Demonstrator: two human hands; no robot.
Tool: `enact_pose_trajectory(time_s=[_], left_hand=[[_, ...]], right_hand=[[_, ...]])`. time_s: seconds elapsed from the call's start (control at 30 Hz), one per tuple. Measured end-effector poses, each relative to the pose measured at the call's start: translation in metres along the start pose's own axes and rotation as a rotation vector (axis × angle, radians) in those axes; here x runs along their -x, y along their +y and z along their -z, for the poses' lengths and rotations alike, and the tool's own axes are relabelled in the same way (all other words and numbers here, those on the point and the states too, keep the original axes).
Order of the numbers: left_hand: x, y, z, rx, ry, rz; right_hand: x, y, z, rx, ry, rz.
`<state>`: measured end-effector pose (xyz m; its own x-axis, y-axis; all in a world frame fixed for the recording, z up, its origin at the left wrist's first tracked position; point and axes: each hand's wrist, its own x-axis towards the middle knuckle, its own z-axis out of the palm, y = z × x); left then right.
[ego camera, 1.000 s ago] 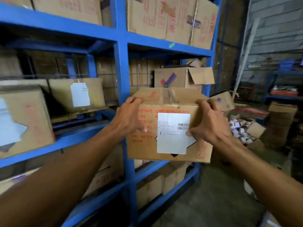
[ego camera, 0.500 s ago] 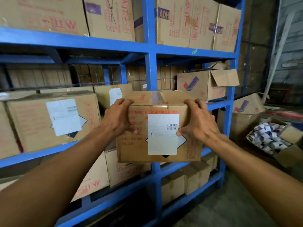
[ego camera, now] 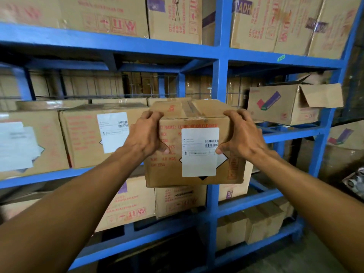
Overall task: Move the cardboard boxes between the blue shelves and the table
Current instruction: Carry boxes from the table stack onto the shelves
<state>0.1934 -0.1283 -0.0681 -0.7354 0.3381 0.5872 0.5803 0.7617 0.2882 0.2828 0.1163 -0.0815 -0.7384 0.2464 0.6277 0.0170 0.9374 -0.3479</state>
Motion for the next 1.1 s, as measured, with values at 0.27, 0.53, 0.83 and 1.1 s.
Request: enact_pose_trajectory(time_s=[0.27,0.53,0.83,1.1], left_hand=[[-0.037,0.008,-0.026,-0.032,0.032,0.054],[-0.062,0.014,-0.058,-0.065,0.034,0.127],[-0.104,0.031,-0.085,-0.423,0.036,0.245],[-0.112,0.014,-0.127,-0.583,0.393,-0.028]], right_hand=[[-0.05,0.03,-0.024,-0.04,0.01,0.024],[-0.093,0.066,-0.059,-0.102,-0.037,0.081],[-0.142,0.09,-0.079,0.06,-0.074,0.181],[-0.157,0.094,-0.125,0.041,0.202,0.501]])
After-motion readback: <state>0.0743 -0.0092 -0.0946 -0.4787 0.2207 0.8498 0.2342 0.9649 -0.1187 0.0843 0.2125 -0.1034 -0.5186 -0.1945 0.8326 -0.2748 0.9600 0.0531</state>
